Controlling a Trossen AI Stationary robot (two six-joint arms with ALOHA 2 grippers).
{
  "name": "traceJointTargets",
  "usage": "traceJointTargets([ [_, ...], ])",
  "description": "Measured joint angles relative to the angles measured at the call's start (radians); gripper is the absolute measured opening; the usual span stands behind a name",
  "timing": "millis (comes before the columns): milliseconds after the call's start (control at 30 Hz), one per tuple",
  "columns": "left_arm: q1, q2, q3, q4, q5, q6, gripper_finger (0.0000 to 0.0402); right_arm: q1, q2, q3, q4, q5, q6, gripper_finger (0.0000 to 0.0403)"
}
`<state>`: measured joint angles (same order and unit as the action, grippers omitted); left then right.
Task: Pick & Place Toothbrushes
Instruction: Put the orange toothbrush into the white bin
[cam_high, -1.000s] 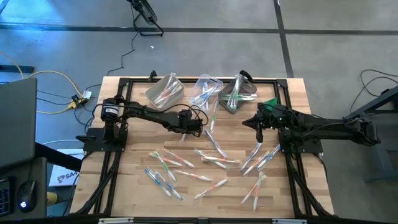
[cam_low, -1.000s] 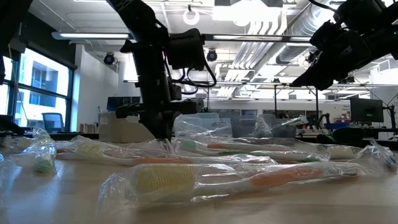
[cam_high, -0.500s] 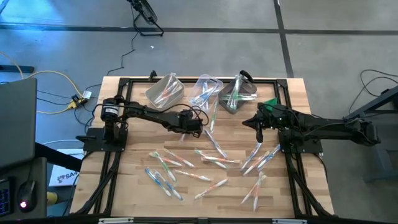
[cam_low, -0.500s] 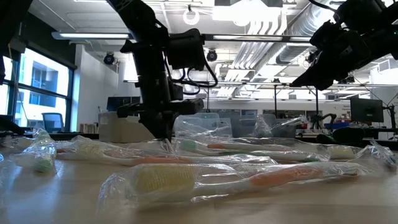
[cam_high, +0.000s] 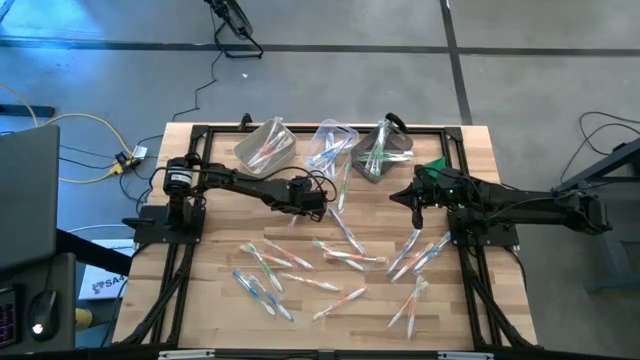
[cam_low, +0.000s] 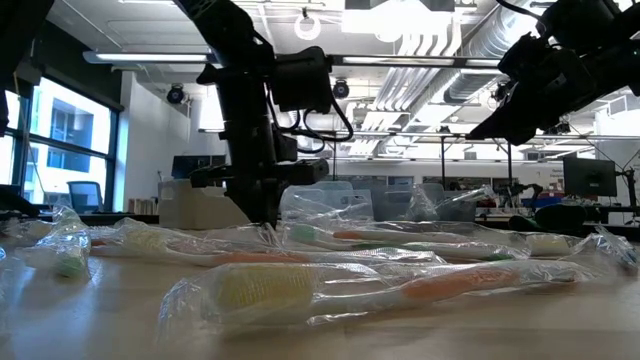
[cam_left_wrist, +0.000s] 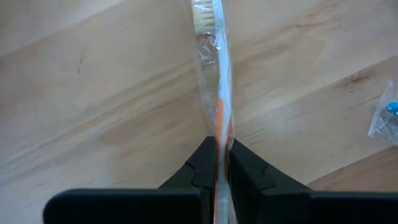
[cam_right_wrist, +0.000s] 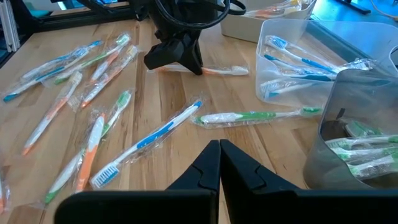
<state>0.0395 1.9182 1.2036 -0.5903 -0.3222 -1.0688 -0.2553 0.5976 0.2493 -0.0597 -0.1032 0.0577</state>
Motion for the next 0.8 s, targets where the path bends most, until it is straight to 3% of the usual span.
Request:
traceJointTargets([
  [233, -0.002, -0.024, -0.002, 0.008, -0.038, 0.086, 0.0022, 0.0, 0.0, 0.0, 0.0, 0.0, -0.001, 0.0002],
  [800, -0.015, -0.297, 0.0, -0.124, -0.123, 0.235, 0.0022, 0.0, 0.0, 0.0, -0.011, 0.0, -0.001, 0.0002],
])
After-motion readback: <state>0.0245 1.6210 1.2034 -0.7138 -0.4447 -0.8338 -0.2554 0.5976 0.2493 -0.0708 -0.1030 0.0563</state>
